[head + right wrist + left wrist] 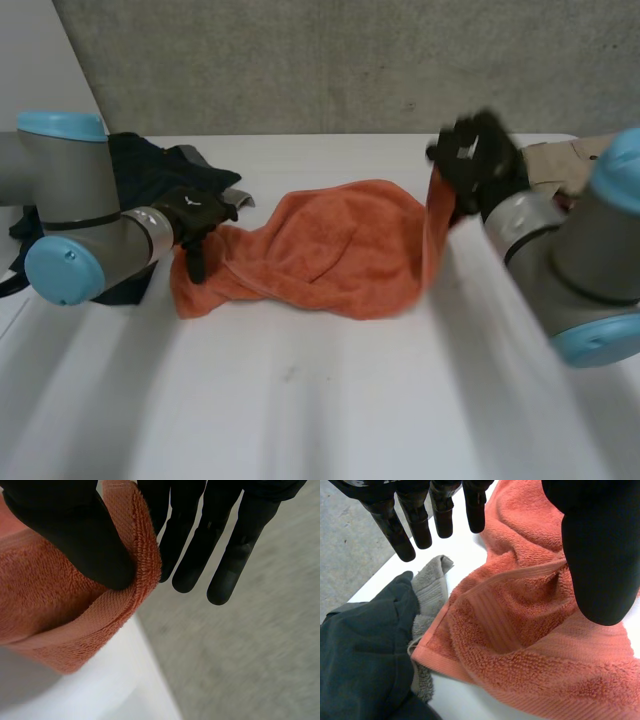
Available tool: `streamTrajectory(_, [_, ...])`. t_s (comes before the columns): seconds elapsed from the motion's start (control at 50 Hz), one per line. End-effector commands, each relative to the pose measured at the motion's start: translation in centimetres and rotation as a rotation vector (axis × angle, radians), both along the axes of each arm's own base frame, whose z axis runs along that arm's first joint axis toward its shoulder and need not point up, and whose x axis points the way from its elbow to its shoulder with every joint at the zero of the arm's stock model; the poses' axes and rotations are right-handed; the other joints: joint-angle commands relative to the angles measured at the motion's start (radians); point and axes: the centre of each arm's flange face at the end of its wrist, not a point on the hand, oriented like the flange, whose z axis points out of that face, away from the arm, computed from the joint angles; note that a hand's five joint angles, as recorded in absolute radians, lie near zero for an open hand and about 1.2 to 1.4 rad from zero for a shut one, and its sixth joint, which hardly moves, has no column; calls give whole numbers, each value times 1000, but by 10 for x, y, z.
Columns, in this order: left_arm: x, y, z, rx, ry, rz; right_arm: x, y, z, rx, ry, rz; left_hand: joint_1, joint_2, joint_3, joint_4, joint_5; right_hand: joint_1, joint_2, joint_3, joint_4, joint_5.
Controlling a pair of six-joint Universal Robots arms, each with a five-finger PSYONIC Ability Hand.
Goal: Fold the laundry.
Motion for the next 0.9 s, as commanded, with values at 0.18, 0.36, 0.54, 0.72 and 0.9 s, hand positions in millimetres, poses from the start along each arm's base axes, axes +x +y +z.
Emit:
streamTrajectory(0.18, [-18, 9, -30, 44, -48, -34, -58, 41, 144, -60, -450, 156, 199, 202, 198, 205, 226, 283, 223, 219, 206, 228])
streamTrajectory(0.36, [-24, 13, -14, 5, -43, -24, -95, 15, 121, 62, -386, 77, 1153, 1157, 1153, 1160, 1181, 283, 223, 219, 206, 228])
streamTrajectory(0.54, [-22, 14, 31, -103, -29, 5, -85, -8, 41, 262, -48, 20, 1153, 1157, 1153, 1160, 1181, 283, 223, 219, 206, 228])
streamTrajectory(0.72, [-27, -31, 86, -408, 18, 39, -69, -78, 47, 141, -125, -130, 1153, 1157, 1153, 1160, 1181, 283, 223, 219, 206, 228])
streamTrajectory(0.9, [-23, -49, 223, -919, 411, 155, -75, -129, 144, -365, -692, -115, 1153, 1157, 1153, 1160, 1181, 283, 223, 219, 206, 228])
